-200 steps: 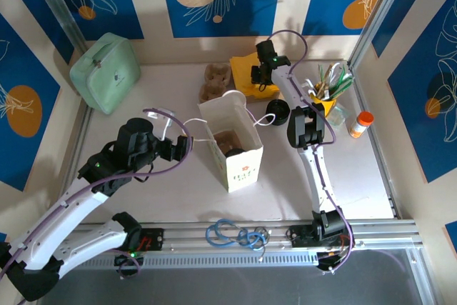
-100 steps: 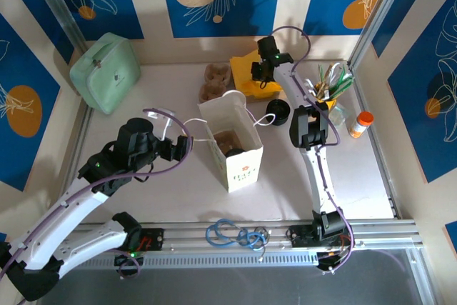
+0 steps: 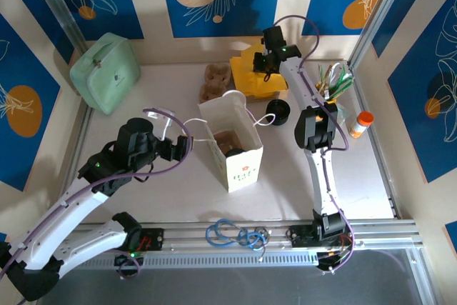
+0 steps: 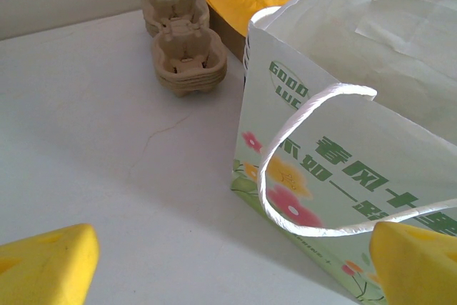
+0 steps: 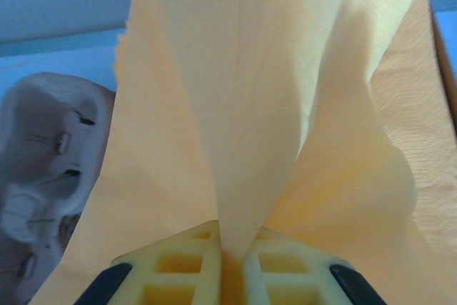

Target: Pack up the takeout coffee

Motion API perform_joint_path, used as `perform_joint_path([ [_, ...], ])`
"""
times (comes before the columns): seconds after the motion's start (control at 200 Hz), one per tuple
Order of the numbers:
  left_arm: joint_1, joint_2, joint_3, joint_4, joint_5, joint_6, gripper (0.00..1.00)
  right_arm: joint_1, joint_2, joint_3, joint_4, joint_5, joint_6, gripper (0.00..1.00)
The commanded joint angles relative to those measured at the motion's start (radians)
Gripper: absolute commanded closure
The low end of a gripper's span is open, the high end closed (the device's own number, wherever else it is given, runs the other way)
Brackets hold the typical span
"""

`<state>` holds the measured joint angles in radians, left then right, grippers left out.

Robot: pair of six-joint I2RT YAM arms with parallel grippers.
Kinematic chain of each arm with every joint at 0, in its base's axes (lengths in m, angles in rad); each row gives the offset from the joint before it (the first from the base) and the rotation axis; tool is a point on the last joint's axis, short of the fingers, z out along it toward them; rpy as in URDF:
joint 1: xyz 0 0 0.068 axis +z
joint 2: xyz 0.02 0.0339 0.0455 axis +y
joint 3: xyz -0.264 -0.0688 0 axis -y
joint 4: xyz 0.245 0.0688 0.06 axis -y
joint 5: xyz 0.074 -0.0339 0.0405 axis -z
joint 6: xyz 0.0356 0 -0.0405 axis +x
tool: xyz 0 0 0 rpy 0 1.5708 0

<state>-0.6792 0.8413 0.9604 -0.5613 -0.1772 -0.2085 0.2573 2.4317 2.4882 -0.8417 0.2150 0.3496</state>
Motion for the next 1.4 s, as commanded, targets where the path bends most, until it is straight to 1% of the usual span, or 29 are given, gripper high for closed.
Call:
perform_joint_path([
  [0.0, -0.009, -0.018, 0.026, 0.011, 0.01, -0.005, 0.03, -0.012, -0.1, -0.002, -0.047, -0.053, 0.014, 0.9],
  [0.235, -0.009, -0.033, 0.024, 0.032, 0.012, -0.018, 0.03, -0.01, -0.208, 0.042, -0.174, -0.101, 0.009, 0.94],
  [0.36, -0.007, -0.012, 0.074, 0.019, 0.038, -0.053, 0.02, -0.01, -0.295, 0.039, -0.252, -0.16, 0.005, 0.95],
  [0.52, -0.008, 0.009, 0.137, -0.039, 0.048, -0.087, 0.02, -0.006, -0.4, 0.023, -0.342, -0.271, 0.022, 0.95],
  [0.66, -0.009, -0.009, 0.135, -0.021, 0.063, -0.095, 0.02, 0.014, -0.485, 0.008, -0.405, -0.362, 0.039, 0.95],
  [0.81, -0.008, -0.017, 0.143, -0.019, 0.066, -0.09, 0.01, 0.029, -0.592, -0.045, -0.412, -0.501, 0.077, 0.95],
  [0.945, -0.008, -0.03, 0.127, -0.012, 0.058, -0.089, 0.01, 0.054, -0.686, -0.137, -0.399, -0.627, 0.115, 0.95],
  [1.035, -0.009, -0.041, 0.111, -0.006, 0.05, -0.091, 0.0, 0.09, -0.767, -0.248, -0.365, -0.69, 0.15, 0.95],
  [1.125, -0.009, -0.052, 0.092, 0.002, 0.047, -0.095, 0.0, 0.137, -0.863, -0.389, -0.286, -0.709, 0.205, 0.95],
  [1.2, -0.008, -0.06, 0.074, 0.009, 0.042, -0.102, 0.0, 0.173, -0.925, -0.472, -0.228, -0.735, 0.244, 0.95],
  [1.306, -0.007, -0.073, 0.053, 0.021, 0.042, -0.114, 0.0, 0.216, -0.978, -0.539, -0.202, -0.73, 0.283, 0.95],
  [1.396, -0.009, -0.083, 0.037, 0.028, 0.042, -0.118, 0.0, 0.255, -1.004, -0.586, -0.175, -0.73, 0.281, 0.95],
])
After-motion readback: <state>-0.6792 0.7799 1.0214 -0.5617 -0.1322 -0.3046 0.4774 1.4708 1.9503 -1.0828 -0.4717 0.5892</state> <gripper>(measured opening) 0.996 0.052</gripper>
